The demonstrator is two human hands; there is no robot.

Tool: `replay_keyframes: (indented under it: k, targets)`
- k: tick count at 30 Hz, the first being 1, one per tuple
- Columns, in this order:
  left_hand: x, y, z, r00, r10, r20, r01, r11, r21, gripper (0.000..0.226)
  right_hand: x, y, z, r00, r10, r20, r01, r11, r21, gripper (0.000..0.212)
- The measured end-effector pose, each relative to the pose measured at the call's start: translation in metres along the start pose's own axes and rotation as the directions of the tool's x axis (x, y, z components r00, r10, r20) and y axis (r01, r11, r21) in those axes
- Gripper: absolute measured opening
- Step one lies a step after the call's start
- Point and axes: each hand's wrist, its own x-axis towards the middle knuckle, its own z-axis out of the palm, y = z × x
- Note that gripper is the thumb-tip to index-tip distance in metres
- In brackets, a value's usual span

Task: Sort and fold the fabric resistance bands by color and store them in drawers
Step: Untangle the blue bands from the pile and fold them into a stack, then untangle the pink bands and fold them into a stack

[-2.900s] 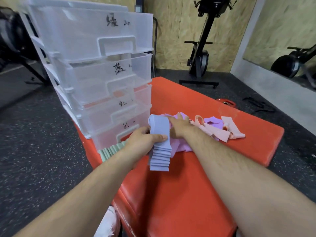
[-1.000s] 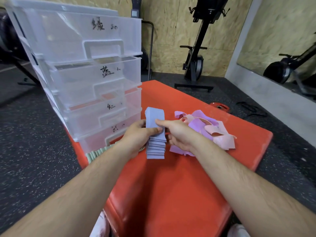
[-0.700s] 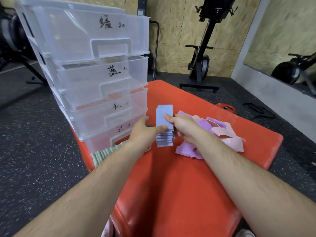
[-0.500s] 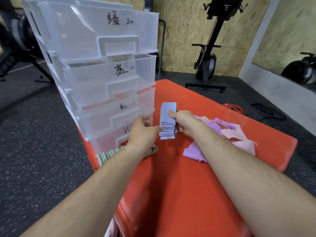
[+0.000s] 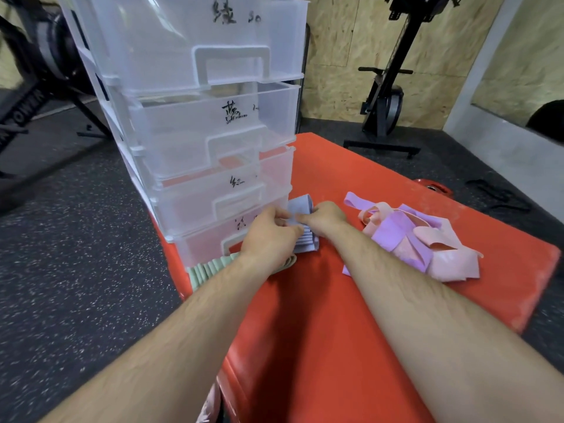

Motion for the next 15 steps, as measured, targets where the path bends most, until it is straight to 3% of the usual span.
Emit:
replay_keyframes:
  k: [2,7,11,15]
  targets:
    - [-0.001,0.0,-0.001,1.0,0.006,0.007,-0.006,1.0,0.008,0.023,-0.003,0.002,-0.003,1.0,0.009,0.014,-0.008,0.998,-0.055,0.043]
    - [-0.004,0.001,0.0,0.999,0.022,0.039,-0.024,0.999,0.041,0.024,-0.021,0.002,-0.01,0.995,-0.099,0.004,0.099,0.993,-0.063,0.023]
    - [-0.004,0.0,0.004,0.998,0.023,0.067,-0.025,0.999,0.035,0.027,-0.05,0.006,-0.013,0.988,-0.151,-0.007,0.149,0.977,-0.151,0.028]
    - [-0.005,0.0,0.012,0.993,0.073,0.091,-0.081,0.993,0.08,0.028,-0.099,0.027,-0.018,0.943,-0.318,-0.094,0.305,0.943,-0.134,0.033]
